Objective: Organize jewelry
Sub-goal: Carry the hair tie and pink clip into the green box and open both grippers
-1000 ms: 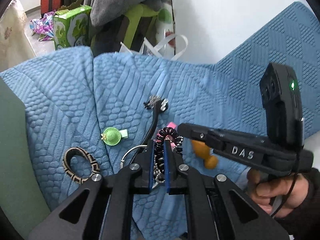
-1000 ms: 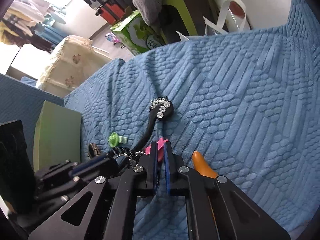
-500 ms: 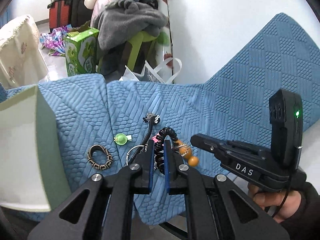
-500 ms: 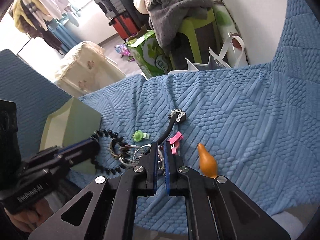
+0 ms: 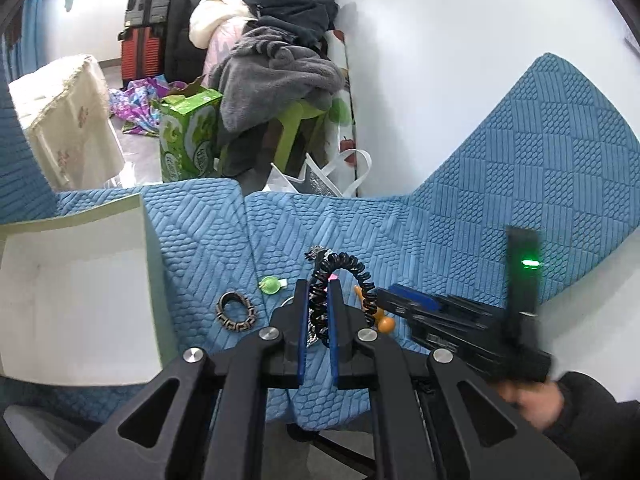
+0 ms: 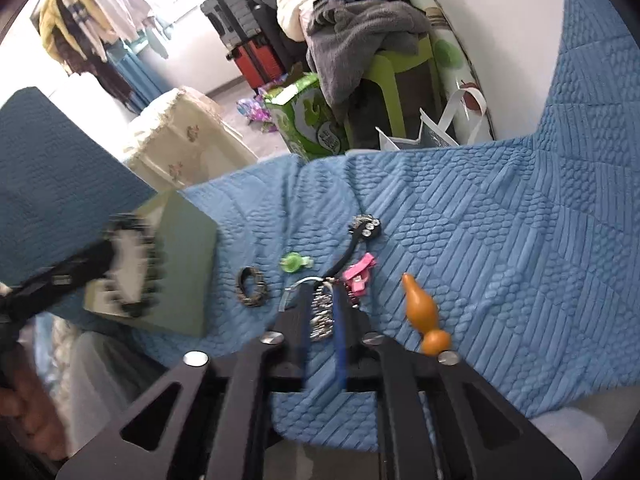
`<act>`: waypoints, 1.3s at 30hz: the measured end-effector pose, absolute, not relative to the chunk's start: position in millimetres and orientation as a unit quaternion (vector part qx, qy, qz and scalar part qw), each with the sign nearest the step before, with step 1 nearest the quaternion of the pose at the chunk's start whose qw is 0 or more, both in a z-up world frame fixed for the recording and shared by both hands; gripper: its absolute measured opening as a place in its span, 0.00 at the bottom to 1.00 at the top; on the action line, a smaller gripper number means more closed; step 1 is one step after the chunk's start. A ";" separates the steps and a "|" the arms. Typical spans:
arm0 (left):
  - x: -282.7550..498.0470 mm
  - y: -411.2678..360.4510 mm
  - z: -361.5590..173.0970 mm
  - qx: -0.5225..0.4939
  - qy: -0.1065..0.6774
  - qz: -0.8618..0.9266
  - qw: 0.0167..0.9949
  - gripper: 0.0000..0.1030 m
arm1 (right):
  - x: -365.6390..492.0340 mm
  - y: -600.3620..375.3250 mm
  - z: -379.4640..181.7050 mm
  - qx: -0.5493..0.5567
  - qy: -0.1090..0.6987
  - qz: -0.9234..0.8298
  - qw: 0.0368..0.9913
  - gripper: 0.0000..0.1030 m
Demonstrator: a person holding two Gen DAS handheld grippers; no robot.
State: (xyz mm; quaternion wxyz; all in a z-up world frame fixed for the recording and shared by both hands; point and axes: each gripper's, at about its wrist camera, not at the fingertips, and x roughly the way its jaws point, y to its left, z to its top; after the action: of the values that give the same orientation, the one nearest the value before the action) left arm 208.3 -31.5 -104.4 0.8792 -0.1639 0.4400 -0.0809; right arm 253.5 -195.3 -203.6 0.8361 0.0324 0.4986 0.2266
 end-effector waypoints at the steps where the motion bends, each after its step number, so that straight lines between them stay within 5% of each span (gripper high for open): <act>1: 206.5 -30.4 -104.8 -0.166 0.441 -0.079 0.879 0.08 | 258.8 -195.5 -211.5 0.030 0.503 0.225 0.834 0.33; 7: 192.6 -13.0 -109.7 -0.173 0.446 -0.052 0.877 0.08 | 287.0 -180.6 -263.3 -0.036 0.530 0.206 0.822 0.32; 18: 184.2 10.9 -111.9 -0.187 0.449 -0.024 0.874 0.08 | 293.9 -163.0 -289.0 -0.069 0.545 0.215 0.807 0.08; 39: 159.8 46.8 -60.9 -0.168 0.416 0.015 0.894 0.08 | 231.4 -132.7 -95.6 -0.033 0.414 0.232 0.879 0.08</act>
State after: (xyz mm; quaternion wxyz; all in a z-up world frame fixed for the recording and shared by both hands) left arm 159.8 46.8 -60.9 0.8937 -0.1683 0.4156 0.0149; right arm 231.4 -132.7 -95.6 0.8795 -0.0332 0.4142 0.2321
